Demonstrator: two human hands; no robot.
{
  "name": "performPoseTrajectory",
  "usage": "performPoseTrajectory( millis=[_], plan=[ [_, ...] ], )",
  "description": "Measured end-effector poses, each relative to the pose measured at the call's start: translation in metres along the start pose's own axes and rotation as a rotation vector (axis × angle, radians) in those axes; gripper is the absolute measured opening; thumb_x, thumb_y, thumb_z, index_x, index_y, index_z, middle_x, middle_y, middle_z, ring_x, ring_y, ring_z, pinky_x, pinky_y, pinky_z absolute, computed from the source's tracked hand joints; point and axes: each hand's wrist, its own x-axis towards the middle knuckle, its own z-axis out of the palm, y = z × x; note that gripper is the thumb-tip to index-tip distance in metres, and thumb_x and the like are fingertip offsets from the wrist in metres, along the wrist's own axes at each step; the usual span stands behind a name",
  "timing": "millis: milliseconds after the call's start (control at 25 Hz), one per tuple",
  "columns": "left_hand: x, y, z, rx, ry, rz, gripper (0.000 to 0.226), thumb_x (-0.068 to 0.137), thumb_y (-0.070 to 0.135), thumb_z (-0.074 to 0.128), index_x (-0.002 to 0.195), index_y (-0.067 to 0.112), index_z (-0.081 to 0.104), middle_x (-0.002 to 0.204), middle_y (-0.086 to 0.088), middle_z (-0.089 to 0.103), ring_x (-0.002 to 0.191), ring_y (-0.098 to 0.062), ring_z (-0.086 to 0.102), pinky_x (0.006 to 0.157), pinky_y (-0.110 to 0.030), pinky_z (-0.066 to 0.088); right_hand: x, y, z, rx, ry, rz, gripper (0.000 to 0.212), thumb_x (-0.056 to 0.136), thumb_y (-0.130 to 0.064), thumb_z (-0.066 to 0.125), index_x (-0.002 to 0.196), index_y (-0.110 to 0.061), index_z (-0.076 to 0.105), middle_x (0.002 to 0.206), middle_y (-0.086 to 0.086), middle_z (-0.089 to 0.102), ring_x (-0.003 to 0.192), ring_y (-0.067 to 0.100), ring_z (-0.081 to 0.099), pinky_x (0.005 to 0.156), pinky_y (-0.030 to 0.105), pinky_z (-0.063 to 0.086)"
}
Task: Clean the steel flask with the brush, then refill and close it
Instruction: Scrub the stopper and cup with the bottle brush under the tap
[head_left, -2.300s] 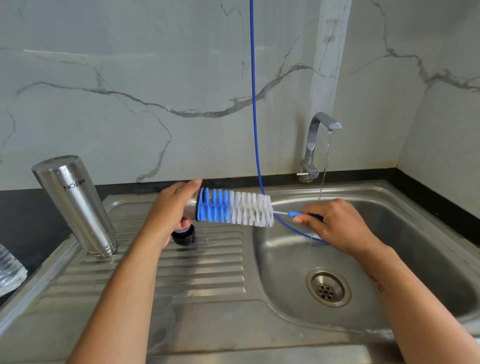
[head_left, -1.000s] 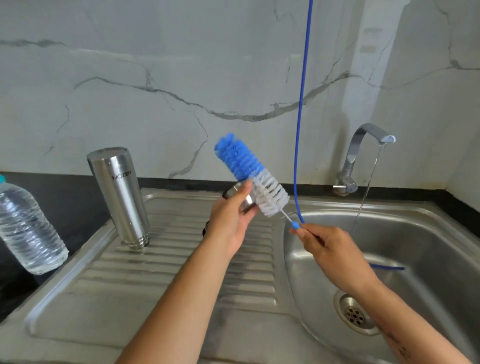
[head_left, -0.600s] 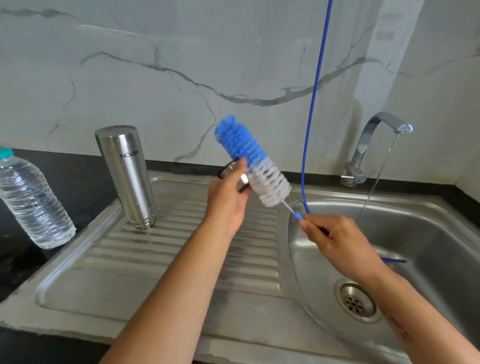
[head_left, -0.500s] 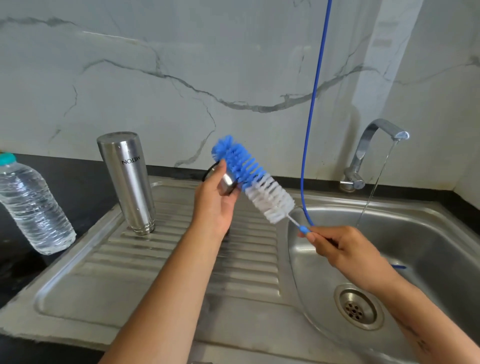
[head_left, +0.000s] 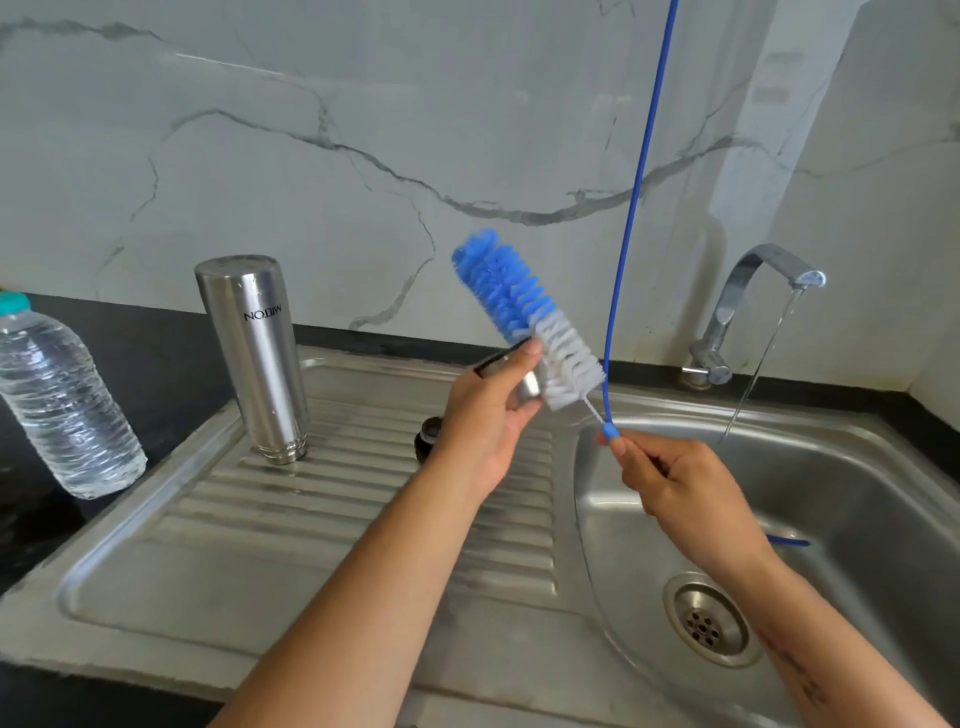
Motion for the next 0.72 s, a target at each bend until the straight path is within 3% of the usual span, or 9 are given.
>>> performPoseTrajectory(
  millis=[160, 240, 320, 520, 600, 720],
  plan=[
    [0.012, 0.022, -0.019, -0.143, 0.084, 0.076, 0.02, 0.093, 0.009, 0.068, 0.112, 0.004, 0.07, 0.124, -0.015, 0.072, 0.111, -0.026, 0.07, 0.09, -0.038, 0.061, -0.006, -0.002, -0.012, -0.047, -0.135, 0.014, 0.024, 0.1, -0.034, 0.059, 0.097, -0.023, 0.08, 0.058, -0.009, 0.041, 0.052, 0.006, 0.035, 0.053, 0.014, 0.034],
    [0.006, 0.017, -0.014, -0.117, 0.041, 0.026, 0.019, 0.095, 0.008, 0.066, 0.114, 0.005, 0.069, 0.129, -0.016, 0.07, 0.113, -0.025, 0.069, 0.094, -0.038, 0.06, -0.001, -0.003, -0.009, -0.013, -0.11, 0.017, 0.037, 0.099, -0.039, 0.058, 0.096, -0.008, 0.079, 0.06, -0.004, 0.039, 0.053, 0.007, 0.031, 0.052, 0.018, 0.03],
    [0.0, 0.006, -0.004, -0.047, -0.018, -0.022, 0.017, 0.096, 0.008, 0.064, 0.111, 0.005, 0.071, 0.128, -0.016, 0.07, 0.112, -0.022, 0.069, 0.094, -0.037, 0.06, 0.005, -0.005, -0.005, 0.005, -0.042, 0.03, 0.037, 0.102, -0.036, 0.056, 0.096, -0.006, 0.077, 0.06, -0.001, 0.037, 0.054, 0.009, 0.029, 0.051, 0.02, 0.028],
    [0.002, 0.017, -0.011, -0.022, 0.032, 0.039, 0.013, 0.088, 0.019, 0.073, 0.098, 0.012, 0.068, 0.096, -0.001, 0.076, 0.102, -0.018, 0.071, 0.097, -0.043, 0.057, -0.001, 0.003, -0.007, 0.147, -0.059, 0.098, 0.028, 0.103, -0.038, 0.055, 0.102, -0.022, 0.078, 0.062, 0.0, 0.035, 0.055, 0.014, 0.027, 0.047, 0.021, 0.028],
    [0.005, 0.018, -0.011, -0.066, 0.079, 0.046, 0.018, 0.092, 0.021, 0.072, 0.104, 0.01, 0.065, 0.104, -0.008, 0.073, 0.111, -0.025, 0.069, 0.097, -0.046, 0.057, 0.0, 0.003, -0.008, 0.214, -0.023, 0.136, 0.034, 0.101, -0.042, 0.054, 0.105, -0.017, 0.077, 0.064, 0.001, 0.034, 0.055, 0.016, 0.025, 0.046, 0.022, 0.025],
    [-0.003, 0.005, 0.002, -0.084, 0.045, 0.005, 0.012, 0.097, 0.015, 0.067, 0.107, 0.009, 0.068, 0.106, -0.011, 0.075, 0.105, -0.024, 0.072, 0.088, -0.037, 0.062, 0.0, -0.002, -0.001, 0.111, 0.006, 0.04, 0.054, 0.1, -0.045, 0.053, 0.104, 0.008, 0.065, 0.062, -0.001, 0.032, 0.056, 0.014, 0.025, 0.049, 0.023, 0.025]
  ],
)
